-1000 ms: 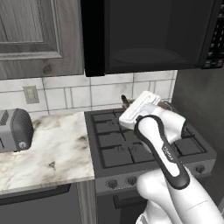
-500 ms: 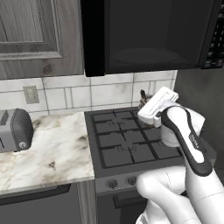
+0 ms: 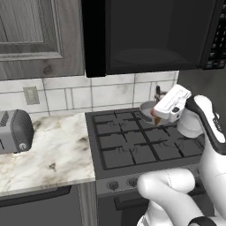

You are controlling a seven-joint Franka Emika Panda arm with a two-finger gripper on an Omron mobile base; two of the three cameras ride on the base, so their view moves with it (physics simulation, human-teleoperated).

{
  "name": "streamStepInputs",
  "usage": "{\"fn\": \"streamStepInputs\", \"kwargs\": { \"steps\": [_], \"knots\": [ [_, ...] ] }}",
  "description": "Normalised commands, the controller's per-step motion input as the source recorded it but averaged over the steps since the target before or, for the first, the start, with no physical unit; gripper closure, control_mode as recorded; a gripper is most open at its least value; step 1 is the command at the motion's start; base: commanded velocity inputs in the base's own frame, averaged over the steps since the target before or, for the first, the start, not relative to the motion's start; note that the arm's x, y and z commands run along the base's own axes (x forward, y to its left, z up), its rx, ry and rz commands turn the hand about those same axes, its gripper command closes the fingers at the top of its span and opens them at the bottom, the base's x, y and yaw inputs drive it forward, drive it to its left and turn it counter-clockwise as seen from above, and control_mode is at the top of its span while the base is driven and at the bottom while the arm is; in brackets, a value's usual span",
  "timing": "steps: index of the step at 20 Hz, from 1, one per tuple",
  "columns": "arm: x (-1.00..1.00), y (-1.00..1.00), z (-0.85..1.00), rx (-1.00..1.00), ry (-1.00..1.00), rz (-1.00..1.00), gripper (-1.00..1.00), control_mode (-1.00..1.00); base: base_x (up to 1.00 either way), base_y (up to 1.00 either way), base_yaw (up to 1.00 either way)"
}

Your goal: Put the onion and onion in the pot. Retrieve the spatula and lightly stir the vegetables in the pot.

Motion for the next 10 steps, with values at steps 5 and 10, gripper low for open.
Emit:
{"fn": "streamStepInputs", "kwargs": {
  "steps": [5,10],
  "knots": [
    [0.20,-0.09,0.00,0.09,-0.02,-0.02,1.00,-1.00,0.00,0.00,0.00],
    [0.38,-0.03,-0.05,0.04,-0.04,-0.12,1.00,-1.00,0.00,0.00,0.00]
  ]
}}
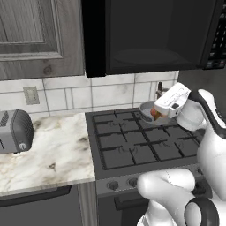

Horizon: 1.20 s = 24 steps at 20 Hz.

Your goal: Put the onion and onion in the pot. Retrieve the spatula and lightly stir the vegetables in the pot.

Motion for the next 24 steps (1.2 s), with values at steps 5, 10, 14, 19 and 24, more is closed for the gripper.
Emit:
{"fn": "streamStepInputs", "kwargs": {
  "steps": [5,10,14,19,24],
  "knots": [
    [0.36,-0.22,-0.19,0.00,-0.01,-0.05,1.00,-1.00,0.00,0.00,0.00],
    [0.44,-0.29,-0.19,0.00,-0.04,-0.01,1.00,-1.00,0.00,0.00,0.00],
    [0.46,-0.36,-0.05,0.00,0.00,0.00,1.00,-1.00,0.00,0.00,0.00],
    [0.43,-0.29,-0.08,0.00,0.00,0.00,1.00,-1.00,0.00,0.00,0.00],
    [0.35,-0.14,-0.15,0.00,0.00,0.00,1.00,-1.00,0.00,0.00,0.00]
  ]
}}
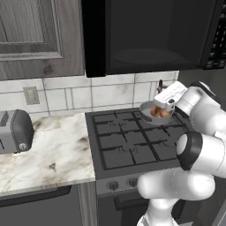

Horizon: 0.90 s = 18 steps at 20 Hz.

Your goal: Put the onion and onion in the pot. Retrieve the spatula and lightly stir the vegetables in the pot.

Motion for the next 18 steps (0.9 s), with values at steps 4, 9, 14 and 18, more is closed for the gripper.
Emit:
{"fn": "streamStepInputs", "kwargs": {
  "steps": [4,9,14,18],
  "knots": [
    [0.25,0.00,-0.25,0.00,0.00,0.00,1.00,-1.00,0.00,0.00,0.00],
    [0.36,0.00,-0.19,0.00,0.00,0.00,1.00,-1.00,0.00,0.00,0.00],
    [0.53,-0.02,-0.09,0.00,0.00,-0.02,1.00,-1.00,0.00,0.00,0.00],
    [0.51,-0.09,-0.26,0.00,0.01,-0.05,1.00,-1.00,0.00,0.00,0.00]
  ]
}}
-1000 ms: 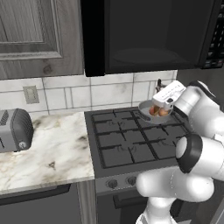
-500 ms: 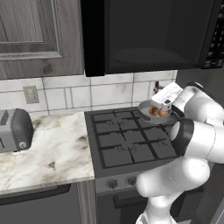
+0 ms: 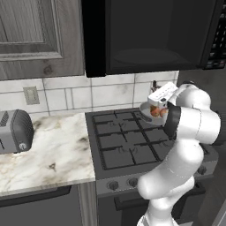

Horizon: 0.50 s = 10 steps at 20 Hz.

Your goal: Put the onion and onion in the pot. Retrieve the spatula and lightly stir the vegetables in the pot.

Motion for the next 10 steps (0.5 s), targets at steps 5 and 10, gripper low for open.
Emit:
{"fn": "streamStepInputs", "kwargs": {
  "steps": [5,10],
  "knots": [
    [0.46,-0.21,-0.36,0.00,0.04,-0.04,1.00,-1.00,0.00,0.00,0.00],
    [0.44,-0.27,-0.30,0.00,0.03,-0.03,1.00,-1.00,0.00,0.00,0.00]
  ]
}}
